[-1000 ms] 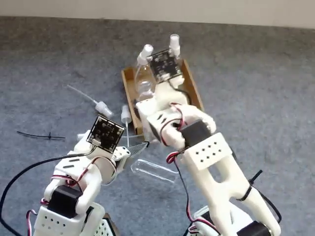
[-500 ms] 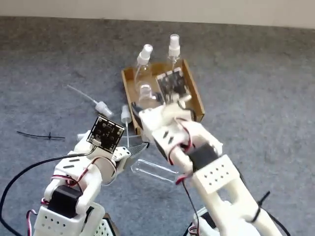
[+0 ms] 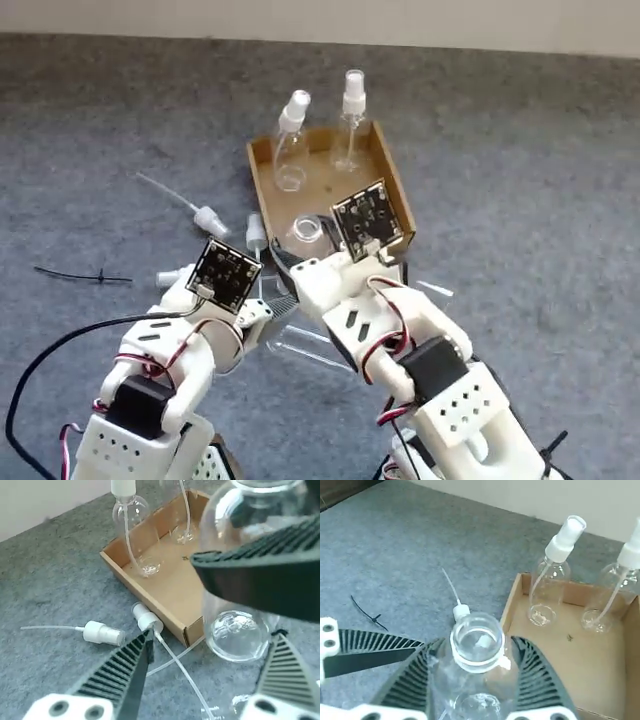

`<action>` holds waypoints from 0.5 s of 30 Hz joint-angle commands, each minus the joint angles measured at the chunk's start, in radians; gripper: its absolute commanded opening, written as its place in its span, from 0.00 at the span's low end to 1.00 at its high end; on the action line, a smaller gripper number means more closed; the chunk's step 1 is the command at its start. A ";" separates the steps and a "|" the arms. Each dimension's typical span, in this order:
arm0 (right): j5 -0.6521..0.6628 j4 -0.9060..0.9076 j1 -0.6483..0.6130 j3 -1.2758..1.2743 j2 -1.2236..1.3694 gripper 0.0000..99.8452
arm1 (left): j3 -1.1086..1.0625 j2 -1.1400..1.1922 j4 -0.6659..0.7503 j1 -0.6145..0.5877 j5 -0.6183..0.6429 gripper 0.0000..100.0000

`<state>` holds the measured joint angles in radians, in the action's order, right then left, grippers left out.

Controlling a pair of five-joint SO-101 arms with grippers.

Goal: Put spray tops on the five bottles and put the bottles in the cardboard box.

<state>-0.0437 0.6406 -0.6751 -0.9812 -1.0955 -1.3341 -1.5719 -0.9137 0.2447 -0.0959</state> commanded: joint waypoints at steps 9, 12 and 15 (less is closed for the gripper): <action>0.172 0.245 0.191 0.088 0.116 0.00 | 0.269 0.004 -0.204 -0.176 -0.005 0.32; 0.226 0.386 0.191 0.150 0.130 0.00 | 0.315 0.081 -0.164 -0.346 0.012 0.32; 0.258 0.455 0.191 0.183 0.130 0.00 | 0.358 0.280 -0.126 -0.432 0.054 0.32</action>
<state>0.1772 1.0365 -0.4987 -0.8846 -0.9682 -1.0625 -1.5075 -1.0978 -0.0591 -0.0852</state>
